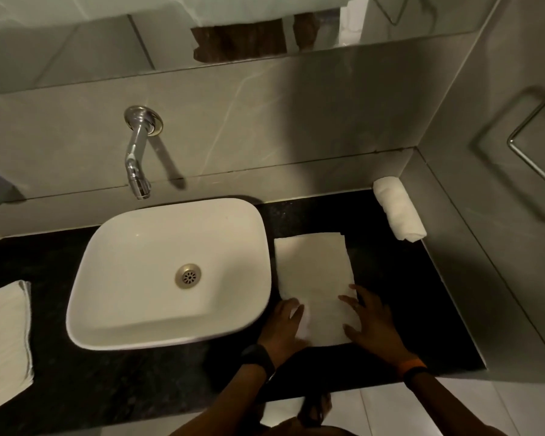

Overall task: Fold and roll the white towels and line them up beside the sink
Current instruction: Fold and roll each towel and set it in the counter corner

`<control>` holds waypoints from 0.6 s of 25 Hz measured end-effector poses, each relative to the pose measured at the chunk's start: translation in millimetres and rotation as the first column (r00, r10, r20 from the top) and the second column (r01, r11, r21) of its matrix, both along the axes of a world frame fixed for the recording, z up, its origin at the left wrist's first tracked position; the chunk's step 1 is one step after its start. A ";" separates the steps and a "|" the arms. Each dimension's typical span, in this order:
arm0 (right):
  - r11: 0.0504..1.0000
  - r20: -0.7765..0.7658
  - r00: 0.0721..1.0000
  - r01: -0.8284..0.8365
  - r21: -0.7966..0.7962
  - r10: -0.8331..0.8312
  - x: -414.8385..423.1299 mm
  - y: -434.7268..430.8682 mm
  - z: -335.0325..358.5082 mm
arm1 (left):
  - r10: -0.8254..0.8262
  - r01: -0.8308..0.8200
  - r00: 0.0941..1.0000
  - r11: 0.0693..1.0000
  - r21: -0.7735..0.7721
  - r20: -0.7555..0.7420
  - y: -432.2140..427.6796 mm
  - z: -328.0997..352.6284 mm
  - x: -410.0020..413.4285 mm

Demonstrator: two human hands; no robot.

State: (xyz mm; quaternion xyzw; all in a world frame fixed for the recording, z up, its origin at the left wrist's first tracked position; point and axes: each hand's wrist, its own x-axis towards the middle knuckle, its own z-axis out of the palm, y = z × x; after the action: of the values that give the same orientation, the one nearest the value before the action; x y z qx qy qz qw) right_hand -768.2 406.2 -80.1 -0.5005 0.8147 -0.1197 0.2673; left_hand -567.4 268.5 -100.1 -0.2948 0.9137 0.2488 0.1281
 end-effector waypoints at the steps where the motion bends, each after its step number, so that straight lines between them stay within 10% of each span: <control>1: 0.994 -0.050 0.993 -0.105 0.032 0.106 0.2 6.3 -4.0 | -0.048 0.048 0.998 0.999 0.000 0.031 -1.1 -4.5 7.6; 8: 0.952 -0.333 0.892 -0.284 0.116 0.306 0.9 -0.2 -14.5 | -0.026 0.019 0.990 0.998 -0.059 -0.138 8.3 5.4 5.5; 12: 0.997 0.028 0.996 0.080 -0.004 -0.080 -17.0 -20.2 -6.5 | 0.314 -0.281 0.896 0.949 0.145 -0.314 -6.7 9.9 -2.7; 15: 0.946 0.297 0.902 0.323 0.014 -0.312 -32.6 -27.3 -8.7 | 0.455 -0.395 0.813 0.889 0.230 -0.362 -6.3 13.1 -12.5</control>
State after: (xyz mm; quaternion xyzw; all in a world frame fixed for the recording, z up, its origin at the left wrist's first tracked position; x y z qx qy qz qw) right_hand -800.8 378.9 -88.8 -0.3423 0.8338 -0.2495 0.3541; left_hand -580.0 262.2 -87.0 -0.4234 0.8102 0.3921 -0.1028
